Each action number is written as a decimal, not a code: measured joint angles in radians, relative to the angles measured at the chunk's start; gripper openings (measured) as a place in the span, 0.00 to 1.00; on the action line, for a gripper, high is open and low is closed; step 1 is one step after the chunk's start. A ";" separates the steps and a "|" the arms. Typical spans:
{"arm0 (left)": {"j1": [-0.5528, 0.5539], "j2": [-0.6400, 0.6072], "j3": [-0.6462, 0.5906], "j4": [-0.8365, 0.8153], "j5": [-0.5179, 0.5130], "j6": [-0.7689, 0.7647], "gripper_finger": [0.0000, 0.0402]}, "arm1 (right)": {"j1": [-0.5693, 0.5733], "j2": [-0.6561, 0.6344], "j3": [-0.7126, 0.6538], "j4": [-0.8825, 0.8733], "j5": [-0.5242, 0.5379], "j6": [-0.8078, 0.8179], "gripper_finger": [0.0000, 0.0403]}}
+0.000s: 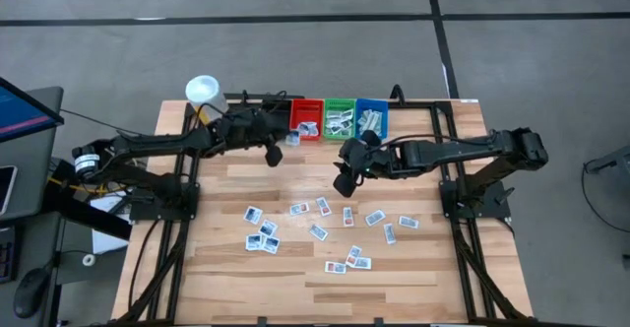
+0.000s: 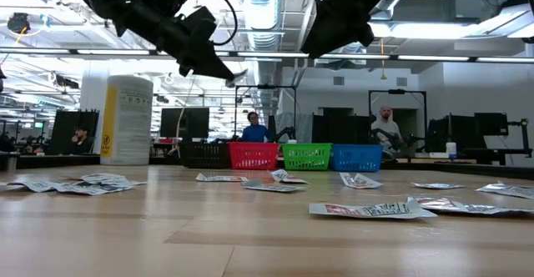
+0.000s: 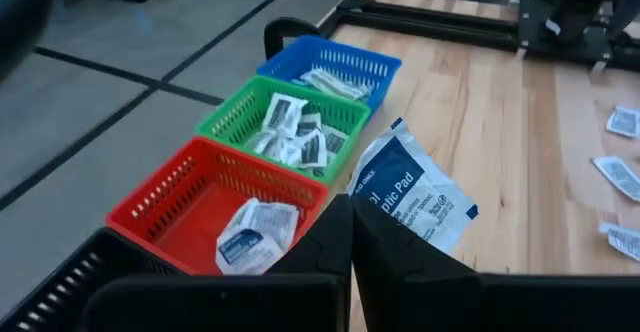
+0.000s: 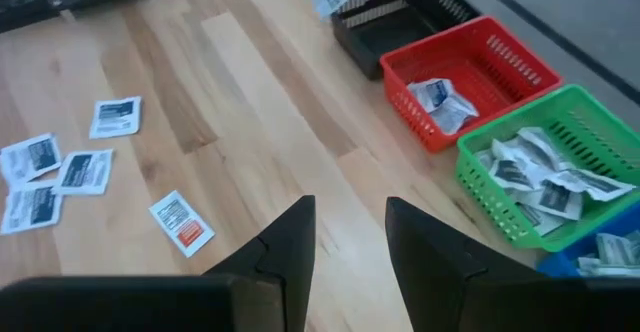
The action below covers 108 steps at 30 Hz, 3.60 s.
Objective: Pick & Place First Aid Supplies
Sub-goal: Put the alcohol pad into the red bin
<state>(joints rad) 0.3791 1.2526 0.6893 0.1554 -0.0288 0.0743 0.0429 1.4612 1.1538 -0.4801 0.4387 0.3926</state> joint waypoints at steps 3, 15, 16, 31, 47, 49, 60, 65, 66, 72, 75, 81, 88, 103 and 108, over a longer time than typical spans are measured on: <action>0.020 0.000 0.005 0.005 0.021 0.000 0.01 | 0.003 0.000 0.000 0.001 0.009 0.005 0.29; 0.072 0.001 0.005 0.061 0.060 0.038 0.01 | -0.010 0.000 0.000 -0.007 0.012 0.054 0.29; 0.072 0.001 0.005 0.064 0.060 0.045 0.01 | -0.014 0.000 0.000 -0.007 0.012 0.054 0.29; 0.083 0.100 0.022 0.116 0.114 0.028 0.01 | -0.040 0.000 0.000 0.005 0.013 0.054 0.29; 0.083 0.271 0.212 0.123 0.139 0.058 0.02 | -0.036 0.000 0.000 -0.047 0.009 0.066 0.29; 0.083 0.283 0.222 0.124 0.139 0.060 0.02 | -0.036 0.000 0.000 -0.057 0.008 0.074 0.29; 0.131 0.314 0.243 0.146 0.130 0.060 0.02 | -0.030 0.000 0.000 -0.068 0.009 0.073 0.29; 0.169 0.317 0.243 0.151 0.108 0.060 0.01 | -0.030 0.000 0.000 -0.066 0.021 0.072 0.29; 0.175 0.321 0.243 0.160 0.107 0.060 0.01 | -0.030 0.000 0.000 -0.066 0.028 0.072 0.29; 0.210 0.368 0.244 0.178 0.085 0.060 0.01 | -0.031 0.000 0.000 -0.057 0.039 0.072 0.29; 0.214 0.424 0.244 0.185 0.082 0.061 0.02 | -0.031 0.000 0.000 -0.055 0.042 0.072 0.29; 0.212 0.507 0.243 0.249 0.078 0.075 0.02 | -0.029 0.000 0.000 -0.057 0.041 0.077 0.29; 0.213 0.512 0.243 0.265 0.004 0.075 0.04 | -0.022 0.000 0.000 -0.058 0.041 0.087 0.29; 0.208 0.504 0.243 0.259 0.021 0.017 0.21 | -0.001 0.000 -0.026 -0.013 0.041 0.099 0.29; 0.155 0.375 0.243 0.113 0.022 0.054 0.21 | 0.003 0.000 -0.075 0.065 0.038 0.113 0.29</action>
<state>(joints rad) 0.5343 1.6278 0.9319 0.2687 -0.0071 0.1283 0.0460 1.4609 1.0786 -0.4151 0.4770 0.5054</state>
